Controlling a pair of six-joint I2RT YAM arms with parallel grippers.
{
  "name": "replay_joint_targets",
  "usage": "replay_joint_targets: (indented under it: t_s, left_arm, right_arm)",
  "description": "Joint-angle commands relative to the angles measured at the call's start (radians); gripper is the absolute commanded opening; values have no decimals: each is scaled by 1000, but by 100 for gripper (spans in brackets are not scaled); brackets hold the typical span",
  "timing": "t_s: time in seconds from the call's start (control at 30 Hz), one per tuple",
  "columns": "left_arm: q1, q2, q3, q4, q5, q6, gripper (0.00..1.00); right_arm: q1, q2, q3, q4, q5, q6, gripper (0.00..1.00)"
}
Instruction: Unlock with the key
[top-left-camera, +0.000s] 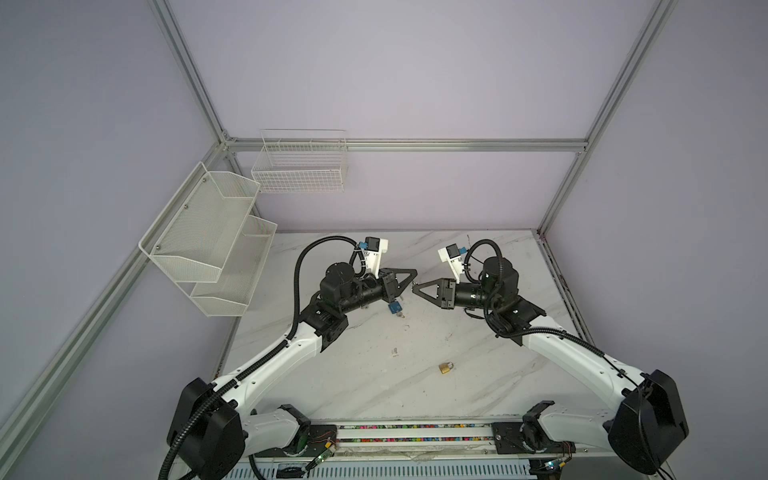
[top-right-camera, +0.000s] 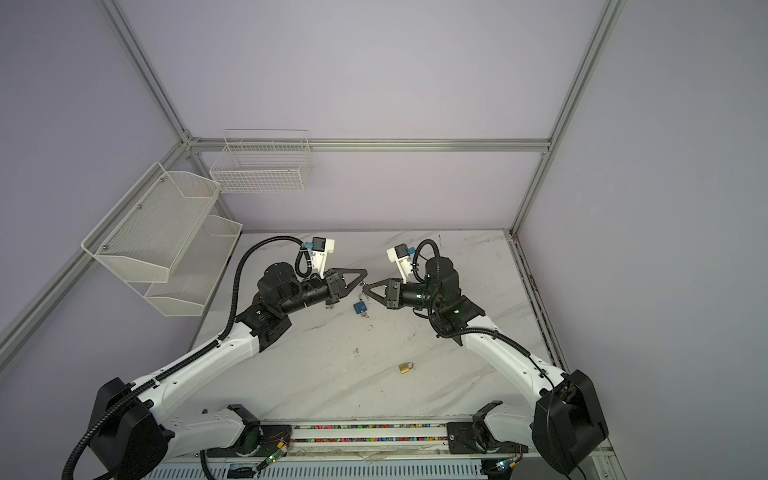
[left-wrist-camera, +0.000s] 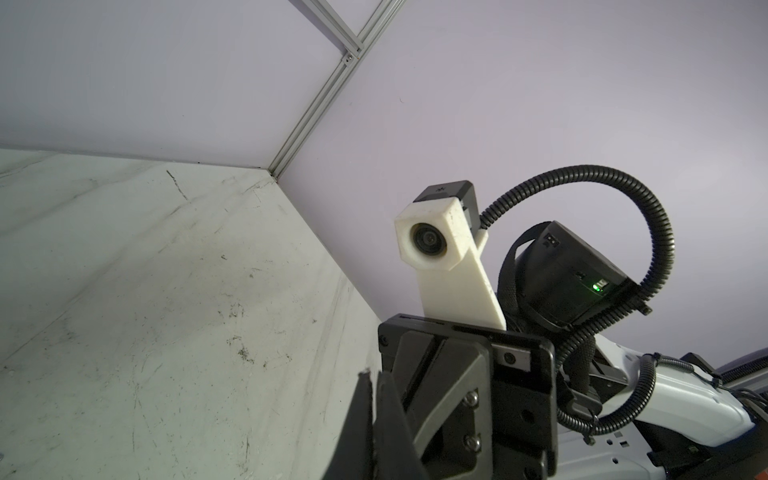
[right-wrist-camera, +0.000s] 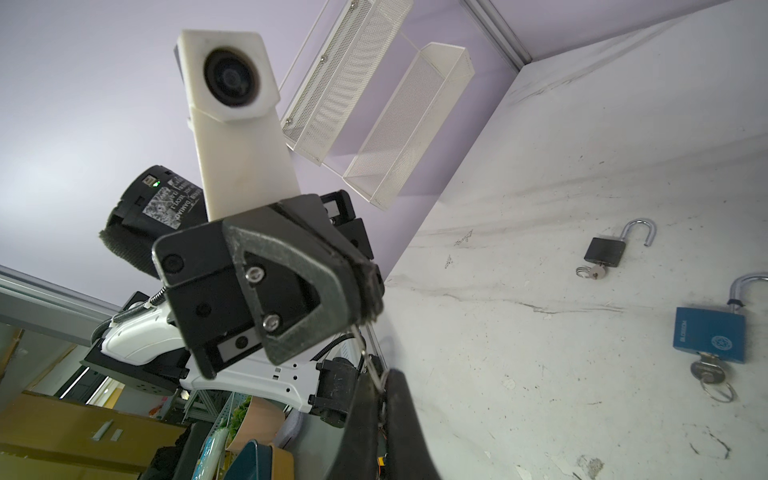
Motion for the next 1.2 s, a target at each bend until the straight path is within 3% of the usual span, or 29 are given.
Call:
replay_joint_targets:
  t_s: [0.0,0.07,0.17,0.27,0.5,0.7,0.97,1.17]
  left_arm:
    - [3,-22,104,56,-18,7,16]
    - [3,-31,90,94,-24,-1,32]
    - [3,-55,88,66,-50,8,49]
    - [-2,-96,81,-32,-120,33,55]
    - [-94,-168,29,-283,-294,118,57]
    - [-231,-133,-6,-390,-358,151,57]
    - [-442,61,89,-549,-489,262,63]
    - [-525,249,183,-622,-558,341,65]
  right_arm:
    - [-12,-38,12,-18,56,-22,0]
    - [-14,-46,16,-38,75,-29,0]
    - [-16,-59,22,-77,101,-42,0]
    - [-29,-82,35,-200,195,-71,0]
    - [-118,-128,-3,-397,209,-78,0]
    - [-140,-171,-65,-538,319,-94,0]
    - [-160,-204,-134,-600,437,-75,0]
    - [-211,-135,-146,-595,425,-77,0]
